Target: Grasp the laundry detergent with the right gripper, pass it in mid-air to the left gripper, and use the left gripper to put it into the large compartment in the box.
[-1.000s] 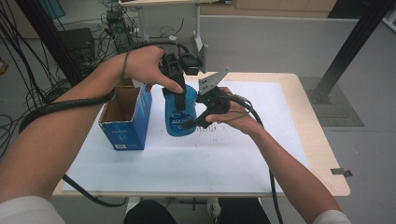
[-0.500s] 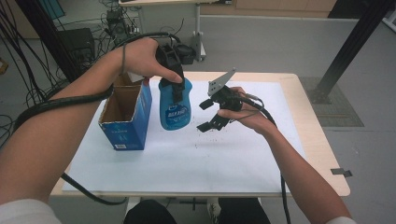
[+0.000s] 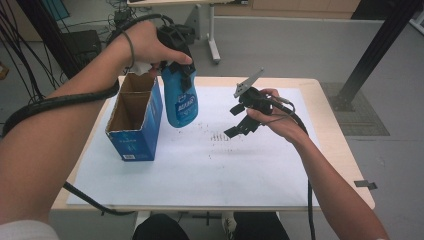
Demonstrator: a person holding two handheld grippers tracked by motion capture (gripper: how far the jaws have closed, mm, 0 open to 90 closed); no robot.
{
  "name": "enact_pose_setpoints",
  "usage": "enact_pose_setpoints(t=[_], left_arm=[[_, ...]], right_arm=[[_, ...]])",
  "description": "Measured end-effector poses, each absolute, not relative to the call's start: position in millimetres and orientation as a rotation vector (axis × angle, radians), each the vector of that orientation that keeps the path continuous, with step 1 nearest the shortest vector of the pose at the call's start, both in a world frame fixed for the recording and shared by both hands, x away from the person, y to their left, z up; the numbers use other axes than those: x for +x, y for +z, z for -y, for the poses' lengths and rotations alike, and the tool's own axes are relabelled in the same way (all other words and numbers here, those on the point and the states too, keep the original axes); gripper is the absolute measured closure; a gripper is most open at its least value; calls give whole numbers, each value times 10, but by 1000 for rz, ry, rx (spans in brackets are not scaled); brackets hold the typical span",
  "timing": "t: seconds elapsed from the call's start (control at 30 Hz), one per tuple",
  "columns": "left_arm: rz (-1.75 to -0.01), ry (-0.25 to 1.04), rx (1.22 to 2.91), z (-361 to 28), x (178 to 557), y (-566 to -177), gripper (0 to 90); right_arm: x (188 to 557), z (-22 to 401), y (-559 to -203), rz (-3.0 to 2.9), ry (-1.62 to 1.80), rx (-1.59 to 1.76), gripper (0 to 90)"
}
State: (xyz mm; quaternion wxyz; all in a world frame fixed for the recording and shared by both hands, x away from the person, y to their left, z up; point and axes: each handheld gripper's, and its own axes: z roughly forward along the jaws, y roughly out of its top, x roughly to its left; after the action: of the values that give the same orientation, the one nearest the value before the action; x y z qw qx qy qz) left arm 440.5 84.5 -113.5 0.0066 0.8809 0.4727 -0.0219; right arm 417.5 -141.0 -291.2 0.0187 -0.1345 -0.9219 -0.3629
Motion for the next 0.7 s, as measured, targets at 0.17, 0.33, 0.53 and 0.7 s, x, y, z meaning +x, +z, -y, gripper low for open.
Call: enact_pose_setpoints(t=[0.17,0.33,0.53,0.7], left_arm=[[-1637,-30,2656,-957,4452,-930,375],[-1761,-24,2553,-1095,4488,-743,376],[-1874,3,2446,-1306,4508,-520,375],[-1959,52,2370,-1471,4500,-338,375]], right_arm=[[4155,1504,-2850,2875,-1116,-451,49],[4130,1571,-2804,2887,-1101,-466,49],[4111,1664,-2769,2901,-1064,-495,49],[4089,1708,-2739,2931,-1031,-502,49]])
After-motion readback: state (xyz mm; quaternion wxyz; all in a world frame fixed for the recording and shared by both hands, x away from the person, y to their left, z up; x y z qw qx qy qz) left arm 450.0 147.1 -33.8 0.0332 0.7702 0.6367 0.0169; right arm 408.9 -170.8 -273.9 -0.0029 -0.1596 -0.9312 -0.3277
